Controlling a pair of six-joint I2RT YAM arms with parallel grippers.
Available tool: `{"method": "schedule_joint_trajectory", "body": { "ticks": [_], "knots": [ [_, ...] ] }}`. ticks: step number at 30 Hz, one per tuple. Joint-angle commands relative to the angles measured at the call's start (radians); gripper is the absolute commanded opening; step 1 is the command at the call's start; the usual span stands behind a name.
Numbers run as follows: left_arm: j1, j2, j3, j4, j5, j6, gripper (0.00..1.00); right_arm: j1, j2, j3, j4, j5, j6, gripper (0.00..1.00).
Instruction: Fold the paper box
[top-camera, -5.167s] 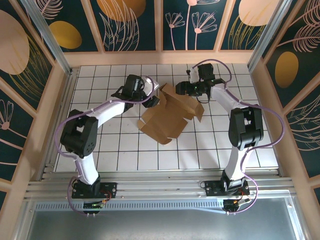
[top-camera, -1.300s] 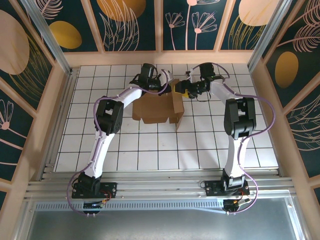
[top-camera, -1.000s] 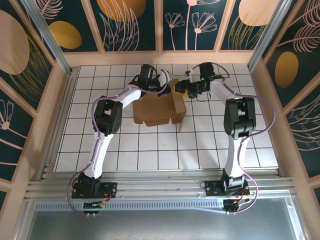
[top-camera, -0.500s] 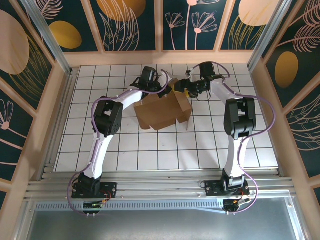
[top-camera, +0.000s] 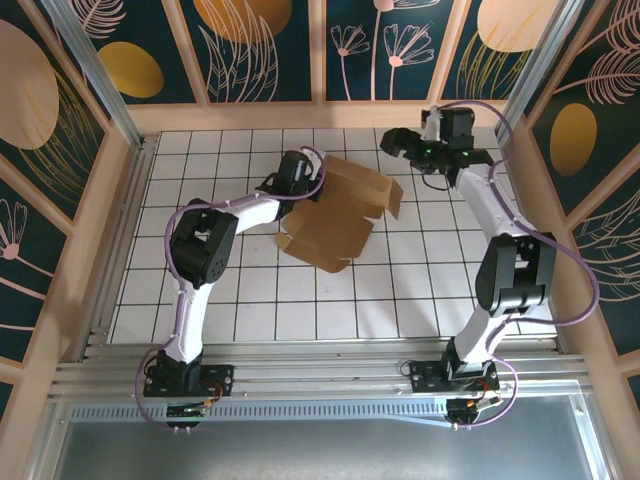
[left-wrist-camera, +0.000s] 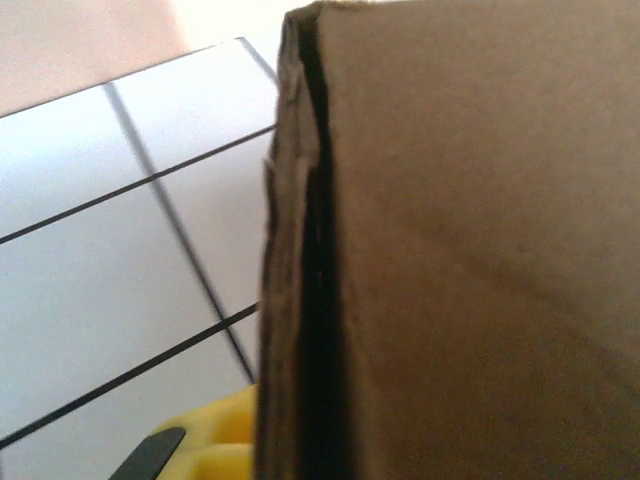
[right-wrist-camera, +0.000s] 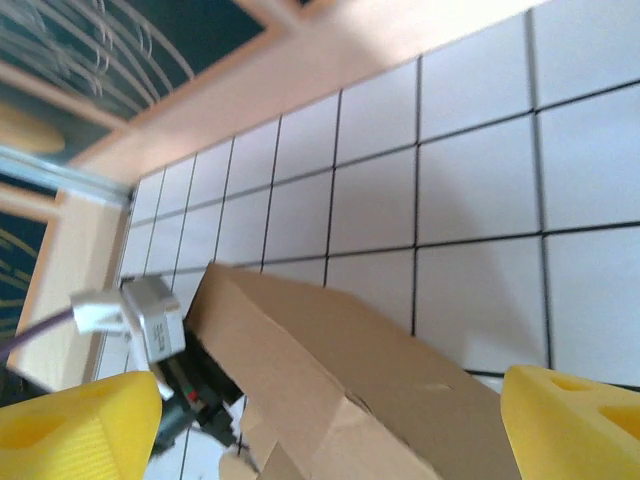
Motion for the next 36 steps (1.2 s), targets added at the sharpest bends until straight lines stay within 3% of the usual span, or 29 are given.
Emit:
{"method": "schedule_joint_trajectory", "body": {
  "ticks": [1,5,9,16,21,24,27,30,33,36],
  "knots": [
    [-0.035,-0.042,-0.028,0.097,-0.285,-0.153,0.13,-0.007,-0.043,-0.046,0.068,0.049,0.038,0.89],
    [-0.048,-0.039,-0.042,0.09,-0.329,-0.237,0.18,-0.019,-0.053,-0.062,0.07,0.026,0.038,0.89],
    [-0.052,-0.064,-0.078,0.13,-0.28,-0.28,0.38,-0.023,-0.047,-0.074,0.067,0.006,0.032,0.89],
    [-0.052,-0.162,-0.172,0.193,-0.205,-0.292,0.6,-0.022,-0.06,-0.085,0.07,-0.002,0.03,0.89],
    [-0.052,-0.294,-0.285,0.206,-0.113,-0.322,0.68,-0.014,-0.096,-0.096,0.01,0.095,0.14,0.87],
    [-0.052,-0.408,-0.316,0.096,-0.057,-0.403,0.71,0.007,-0.123,-0.098,-0.068,0.221,0.233,0.85],
    [-0.042,-0.45,-0.207,-0.132,0.021,-0.472,0.7,0.056,-0.125,-0.061,-0.161,0.289,0.278,0.85],
    [-0.001,-0.36,0.026,-0.393,0.165,-0.513,0.7,0.122,-0.111,-0.066,-0.145,0.301,0.341,0.85],
    [0.049,-0.288,0.144,-0.415,0.311,-0.548,0.71,0.157,-0.065,-0.065,-0.108,0.31,0.409,0.84],
    [0.086,-0.217,0.234,-0.451,0.265,-0.522,0.73,0.164,-0.008,-0.02,-0.076,0.29,0.409,0.84]
  ]
}}
